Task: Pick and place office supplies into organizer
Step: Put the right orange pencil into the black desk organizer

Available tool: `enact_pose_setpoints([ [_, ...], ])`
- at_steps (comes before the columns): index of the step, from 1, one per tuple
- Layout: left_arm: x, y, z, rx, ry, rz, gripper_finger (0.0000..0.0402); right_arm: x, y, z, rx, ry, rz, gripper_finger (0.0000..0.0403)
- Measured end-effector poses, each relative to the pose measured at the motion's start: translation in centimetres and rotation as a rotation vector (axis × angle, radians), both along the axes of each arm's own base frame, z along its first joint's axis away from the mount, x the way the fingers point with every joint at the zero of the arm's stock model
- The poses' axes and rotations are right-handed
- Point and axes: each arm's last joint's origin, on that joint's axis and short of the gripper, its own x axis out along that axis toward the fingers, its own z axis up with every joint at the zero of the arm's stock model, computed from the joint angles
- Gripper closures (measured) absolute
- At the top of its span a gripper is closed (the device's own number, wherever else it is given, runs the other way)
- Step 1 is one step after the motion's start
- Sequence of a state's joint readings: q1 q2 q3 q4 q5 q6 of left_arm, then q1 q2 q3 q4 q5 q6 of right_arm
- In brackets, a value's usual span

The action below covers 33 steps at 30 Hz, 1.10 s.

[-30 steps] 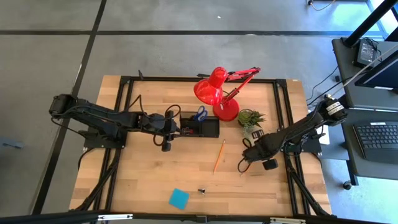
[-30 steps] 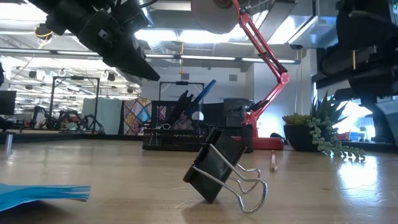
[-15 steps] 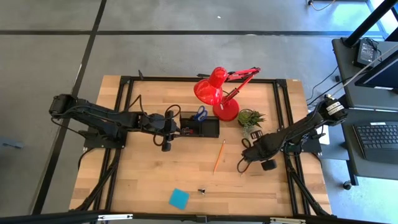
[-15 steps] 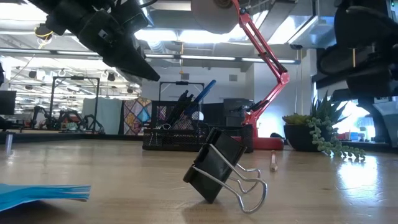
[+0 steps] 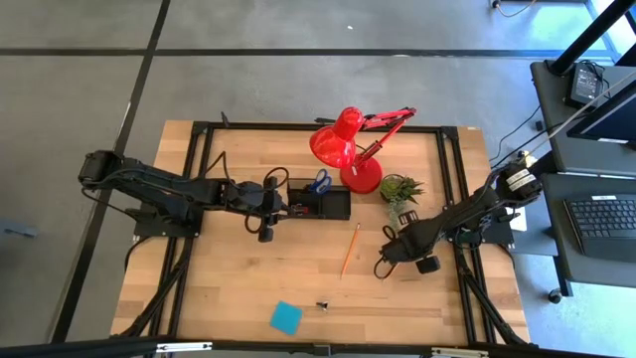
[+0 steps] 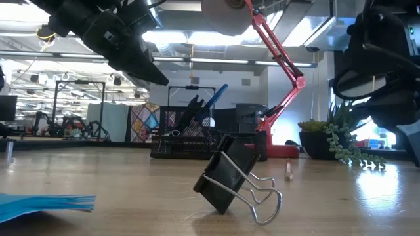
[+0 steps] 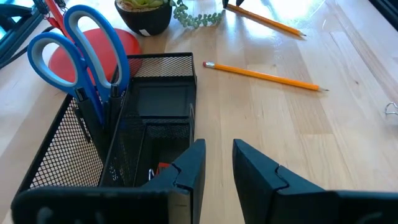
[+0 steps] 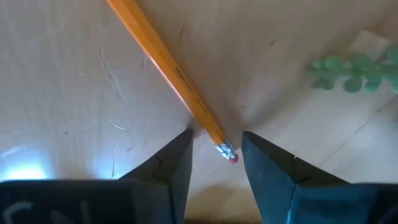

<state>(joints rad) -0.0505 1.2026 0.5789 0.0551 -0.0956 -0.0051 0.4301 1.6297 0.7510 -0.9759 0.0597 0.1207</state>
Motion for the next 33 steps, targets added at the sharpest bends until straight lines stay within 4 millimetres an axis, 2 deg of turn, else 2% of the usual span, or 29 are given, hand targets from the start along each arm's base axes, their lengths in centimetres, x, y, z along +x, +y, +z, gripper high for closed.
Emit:
enact_pose_setpoints([
  [7,0.00,0.00,0.00,0.000,0.000,0.000,0.0327,0.22,0.11,-0.17,0.004,0.002,0.009,0.0265],
  [18,0.00,0.00,0.00,0.000,0.000,0.000,0.0327,0.43,0.25,-0.37,0.039,-0.023,0.041,0.0344],
  [24,-0.01,-0.03,-0.02,-0.004,0.002,-0.007,0.0327,0.46,0.25,-0.38,0.038,-0.025,0.043,0.0373],
  [33,-0.02,-0.03,-0.04,-0.005,0.004,-0.008,0.0327,0.70,-0.30,-0.39,0.041,-0.025,-0.010,0.0381],
])
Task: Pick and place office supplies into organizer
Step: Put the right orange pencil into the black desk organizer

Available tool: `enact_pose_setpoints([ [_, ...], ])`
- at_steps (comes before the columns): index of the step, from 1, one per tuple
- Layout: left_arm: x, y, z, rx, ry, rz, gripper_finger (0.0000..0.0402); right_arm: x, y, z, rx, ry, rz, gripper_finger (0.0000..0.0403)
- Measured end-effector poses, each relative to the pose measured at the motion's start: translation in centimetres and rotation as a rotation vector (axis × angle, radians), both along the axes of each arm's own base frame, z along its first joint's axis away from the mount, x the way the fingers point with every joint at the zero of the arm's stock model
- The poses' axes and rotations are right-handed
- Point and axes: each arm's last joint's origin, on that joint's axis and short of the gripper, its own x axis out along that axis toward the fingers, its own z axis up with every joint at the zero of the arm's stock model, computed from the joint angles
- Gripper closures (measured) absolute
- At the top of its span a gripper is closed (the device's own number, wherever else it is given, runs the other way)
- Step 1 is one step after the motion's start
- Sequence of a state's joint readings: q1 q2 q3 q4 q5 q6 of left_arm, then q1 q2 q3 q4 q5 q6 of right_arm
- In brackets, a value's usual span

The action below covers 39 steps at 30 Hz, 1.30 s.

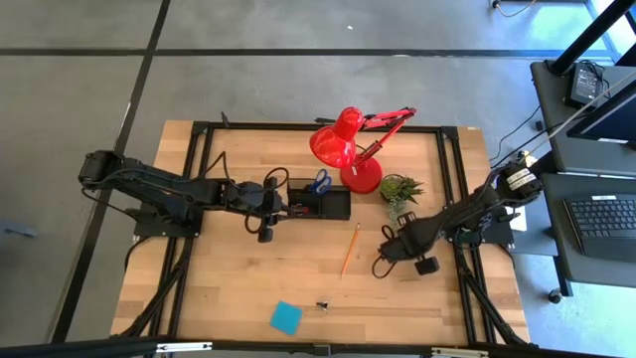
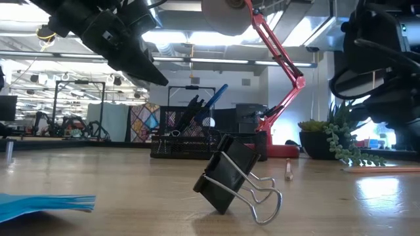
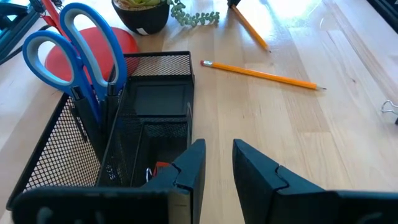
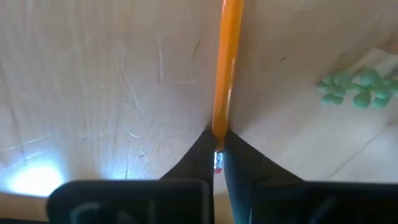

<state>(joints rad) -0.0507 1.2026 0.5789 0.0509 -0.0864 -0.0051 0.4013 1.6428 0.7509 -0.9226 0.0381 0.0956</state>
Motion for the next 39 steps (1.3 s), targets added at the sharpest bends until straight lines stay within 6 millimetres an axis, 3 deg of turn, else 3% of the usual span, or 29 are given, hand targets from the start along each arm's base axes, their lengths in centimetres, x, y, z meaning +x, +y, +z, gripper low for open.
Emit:
enact_pose_setpoints([
  [25,0.0,0.0,0.0,0.000,0.000,-0.001,0.0327,1.4,-1.5,0.4,0.037,-0.016,0.081,0.0385],
  [39,0.0,0.0,0.0,0.000,0.002,-0.001,0.0327,4.0,-1.0,0.7,0.033,-0.266,0.103,0.0386],
])
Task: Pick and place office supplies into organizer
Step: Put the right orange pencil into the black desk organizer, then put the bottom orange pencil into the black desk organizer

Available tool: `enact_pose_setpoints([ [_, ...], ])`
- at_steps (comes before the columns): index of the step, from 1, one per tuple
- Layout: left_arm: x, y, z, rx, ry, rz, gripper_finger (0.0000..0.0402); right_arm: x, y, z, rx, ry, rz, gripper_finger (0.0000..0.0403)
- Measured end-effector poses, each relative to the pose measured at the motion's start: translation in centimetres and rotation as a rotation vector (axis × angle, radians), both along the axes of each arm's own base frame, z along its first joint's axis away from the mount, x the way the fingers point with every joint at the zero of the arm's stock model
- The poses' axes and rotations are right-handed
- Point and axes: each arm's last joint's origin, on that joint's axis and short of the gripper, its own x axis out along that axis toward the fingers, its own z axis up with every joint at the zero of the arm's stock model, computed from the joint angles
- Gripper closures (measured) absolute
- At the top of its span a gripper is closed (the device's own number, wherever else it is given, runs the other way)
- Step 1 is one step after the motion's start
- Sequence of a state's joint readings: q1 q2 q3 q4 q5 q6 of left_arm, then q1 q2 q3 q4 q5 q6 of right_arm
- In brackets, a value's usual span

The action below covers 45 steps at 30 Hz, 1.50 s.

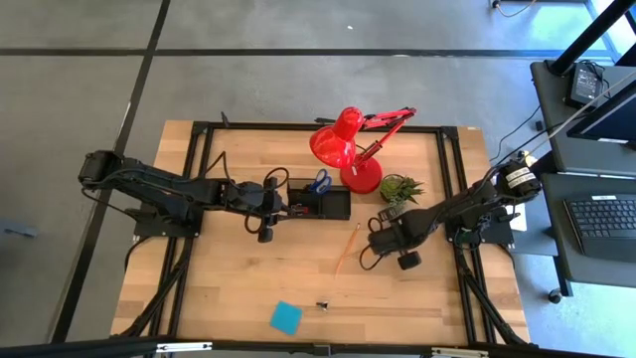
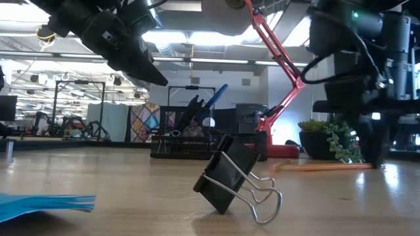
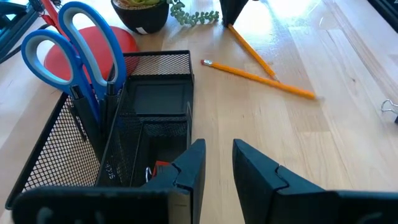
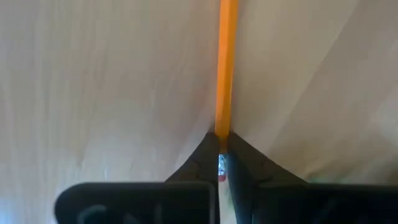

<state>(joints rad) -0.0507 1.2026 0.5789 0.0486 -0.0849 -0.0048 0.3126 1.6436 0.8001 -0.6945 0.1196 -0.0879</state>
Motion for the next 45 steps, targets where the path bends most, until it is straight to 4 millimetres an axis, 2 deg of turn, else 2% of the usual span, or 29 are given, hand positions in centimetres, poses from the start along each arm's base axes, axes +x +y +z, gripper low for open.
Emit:
enact_pose_setpoints([
  [2,0.0,0.0,0.0,0.000,0.000,0.000,0.0327,1.1,0.3,0.0,0.038,-0.116,-0.008,0.0386],
  [4,0.0,0.0,0.0,0.000,-0.001,0.000,0.0327,4.8,1.3,0.5,0.178,-0.443,-0.011,0.0391],
  [5,0.0,0.0,0.0,0.000,-0.001,0.000,0.0327,5.0,1.3,0.3,0.195,-0.471,-0.009,0.0393],
  [7,0.1,0.0,0.0,0.000,-0.003,-0.001,0.0327,4.7,1.3,-0.9,0.214,-0.425,0.025,0.0395],
  [9,0.0,0.0,-0.2,-0.005,0.013,0.000,0.0327,5.8,1.5,-1.6,0.248,-0.458,0.037,0.0401],
  [11,0.5,0.0,-0.4,-0.006,-0.002,0.006,0.0327,5.8,1.1,-2.1,0.255,-0.436,0.006,0.0402],
  [21,0.5,-0.2,-1.7,-0.023,0.090,0.025,0.0327,5.9,0.7,-2.0,0.251,-0.427,0.009,0.0401],
  [31,0.6,-0.2,-1.8,-0.027,0.089,0.022,0.0327,5.9,0.7,-2.0,0.243,-0.429,0.011,0.0400],
  [34,0.6,-0.2,-1.8,-0.027,0.090,0.022,0.0327,5.9,0.6,-1.0,0.221,-0.420,0.027,0.0399],
  [37,0.6,-0.2,-1.8,-0.027,0.089,0.022,0.0327,5.2,0.3,0.4,0.114,-0.391,0.043,0.0399],
  [40,0.6,-0.2,-1.8,-0.027,0.087,0.022,0.0327,5.5,0.8,2.5,0.042,-0.487,0.073,0.0399],
  [45,0.6,-0.2,-1.8,-0.027,0.086,0.022,0.0327,5.2,1.2,2.6,0.026,-0.486,0.090,0.0399],
])
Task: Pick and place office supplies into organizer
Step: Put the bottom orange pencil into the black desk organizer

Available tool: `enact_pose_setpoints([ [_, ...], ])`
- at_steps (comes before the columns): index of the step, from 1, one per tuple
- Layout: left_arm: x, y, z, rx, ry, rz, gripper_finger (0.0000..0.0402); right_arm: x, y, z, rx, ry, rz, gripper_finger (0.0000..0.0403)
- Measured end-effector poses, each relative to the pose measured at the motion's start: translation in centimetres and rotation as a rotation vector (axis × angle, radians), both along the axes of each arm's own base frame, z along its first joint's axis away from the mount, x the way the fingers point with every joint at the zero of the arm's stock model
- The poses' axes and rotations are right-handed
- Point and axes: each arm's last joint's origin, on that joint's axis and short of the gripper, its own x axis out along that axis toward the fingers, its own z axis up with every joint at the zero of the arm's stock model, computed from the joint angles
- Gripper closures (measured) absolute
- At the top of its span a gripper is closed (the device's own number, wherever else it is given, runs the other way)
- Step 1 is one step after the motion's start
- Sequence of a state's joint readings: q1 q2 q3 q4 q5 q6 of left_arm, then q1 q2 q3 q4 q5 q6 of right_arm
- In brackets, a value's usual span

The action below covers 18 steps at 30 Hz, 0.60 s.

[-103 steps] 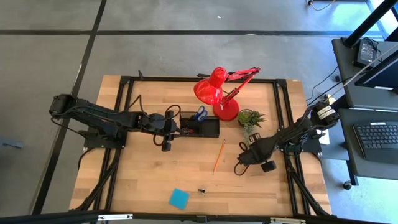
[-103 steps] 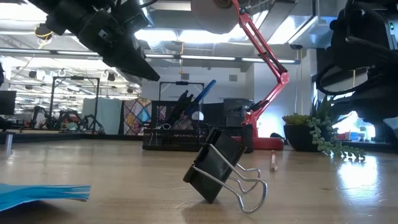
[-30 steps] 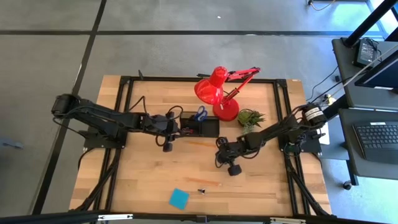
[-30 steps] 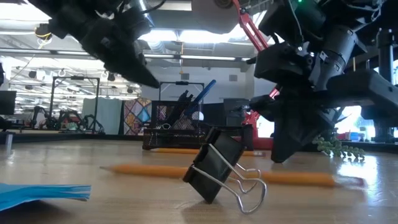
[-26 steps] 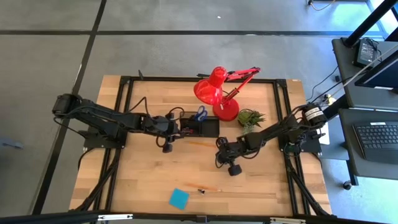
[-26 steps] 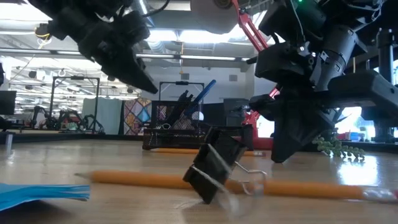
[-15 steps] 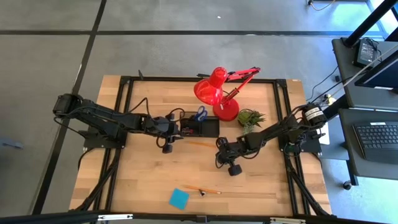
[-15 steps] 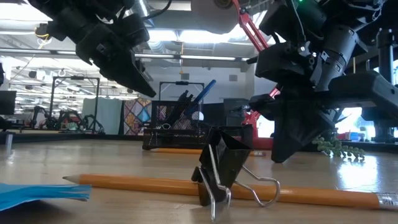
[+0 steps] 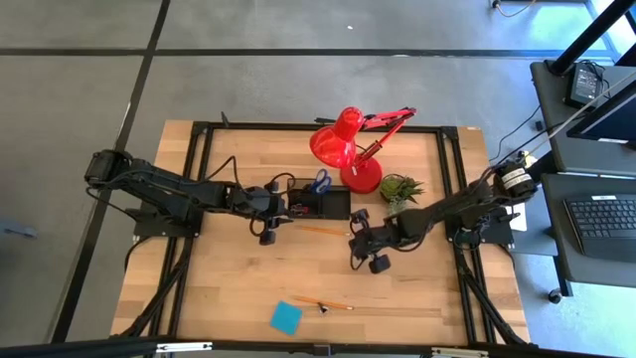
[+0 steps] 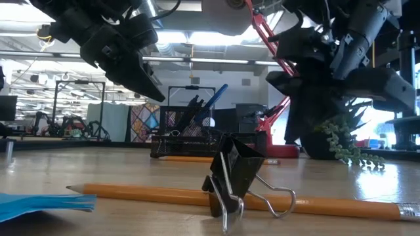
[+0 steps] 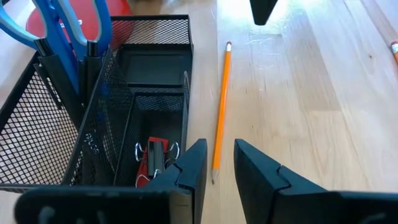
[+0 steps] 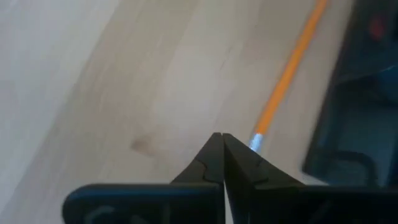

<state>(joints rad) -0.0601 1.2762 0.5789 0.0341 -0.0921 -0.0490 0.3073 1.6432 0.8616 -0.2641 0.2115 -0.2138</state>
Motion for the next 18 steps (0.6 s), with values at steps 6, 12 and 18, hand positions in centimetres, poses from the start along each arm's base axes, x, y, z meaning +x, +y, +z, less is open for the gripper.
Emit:
enact_pose_setpoints([
  [6,0.2,-0.2,0.2,-0.028,-0.025,-0.045,0.0327,0.0,0.2,0.0,0.033,-0.008,-0.034,0.0398],
  [12,0.7,-1.8,1.3,0.015,-0.161,-0.337,0.0327,-0.1,0.8,0.1,0.041,-0.015,-0.020,0.0398],
  [18,0.6,-3.7,1.7,0.061,-0.217,-0.433,0.0305,-0.1,0.9,0.1,0.044,-0.018,-0.014,0.0398],
])
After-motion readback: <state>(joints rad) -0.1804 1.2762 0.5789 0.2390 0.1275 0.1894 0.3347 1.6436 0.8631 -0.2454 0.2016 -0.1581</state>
